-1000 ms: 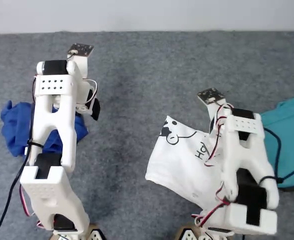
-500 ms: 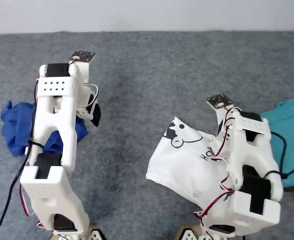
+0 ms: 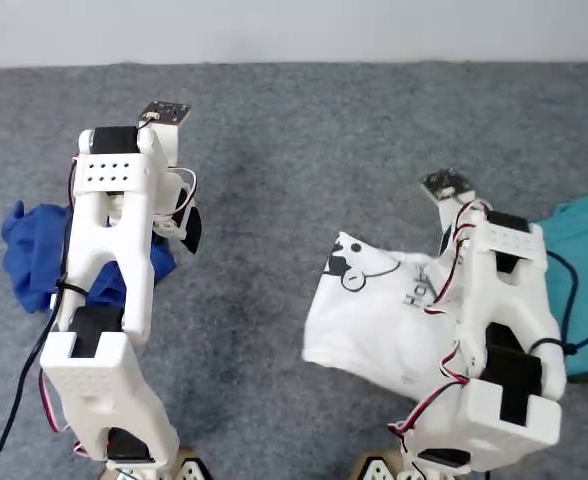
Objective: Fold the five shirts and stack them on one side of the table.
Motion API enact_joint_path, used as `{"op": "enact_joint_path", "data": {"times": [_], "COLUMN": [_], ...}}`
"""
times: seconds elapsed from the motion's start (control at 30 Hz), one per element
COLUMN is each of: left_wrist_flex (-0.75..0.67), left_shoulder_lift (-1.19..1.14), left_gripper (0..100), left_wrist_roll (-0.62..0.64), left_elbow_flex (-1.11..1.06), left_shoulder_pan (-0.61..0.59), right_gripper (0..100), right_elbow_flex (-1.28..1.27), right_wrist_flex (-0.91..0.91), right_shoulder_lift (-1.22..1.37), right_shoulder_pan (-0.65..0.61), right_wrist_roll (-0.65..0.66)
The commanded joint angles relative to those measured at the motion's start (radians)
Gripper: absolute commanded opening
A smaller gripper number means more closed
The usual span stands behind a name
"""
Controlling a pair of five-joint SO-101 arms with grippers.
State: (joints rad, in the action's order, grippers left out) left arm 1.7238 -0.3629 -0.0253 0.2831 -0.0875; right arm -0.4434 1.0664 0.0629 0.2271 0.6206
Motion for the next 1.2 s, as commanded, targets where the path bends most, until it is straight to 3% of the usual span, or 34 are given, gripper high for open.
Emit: {"op": "enact_joint_path", "data": {"times": [0.0,0.4,0.6,0.7,0.93,1.17], "left_wrist_flex": [-0.008,-0.008,-0.008,-0.008,-0.008,-0.006], "left_shoulder_lift": [0.005,0.005,0.005,0.005,0.005,0.005], "left_gripper": [19,19,19,19,19,19], "left_wrist_roll": [0.002,0.002,0.002,0.002,0.002,0.002], "left_elbow_flex": [0.004,0.002,0.002,0.002,0.002,0.002], "left_shoulder_pan": [-0.002,-0.002,-0.002,-0.002,-0.002,-0.002], "right_gripper": [0.9,3.2,29.2,37.4,37.8,37.8], "right_elbow_flex": [0.074,0.092,0.094,0.094,0.044,-0.155], "right_wrist_flex": [-0.038,-0.15,-0.14,-0.076,0.134,0.084], "right_shoulder_lift": [-0.013,0.101,0.094,0.022,-0.15,-0.216], "right_shoulder_pan": [-0.001,-0.102,-0.087,-0.085,-0.087,-0.087], "right_wrist_roll": [0.009,0.009,0.009,0.009,0.009,0.008]}}
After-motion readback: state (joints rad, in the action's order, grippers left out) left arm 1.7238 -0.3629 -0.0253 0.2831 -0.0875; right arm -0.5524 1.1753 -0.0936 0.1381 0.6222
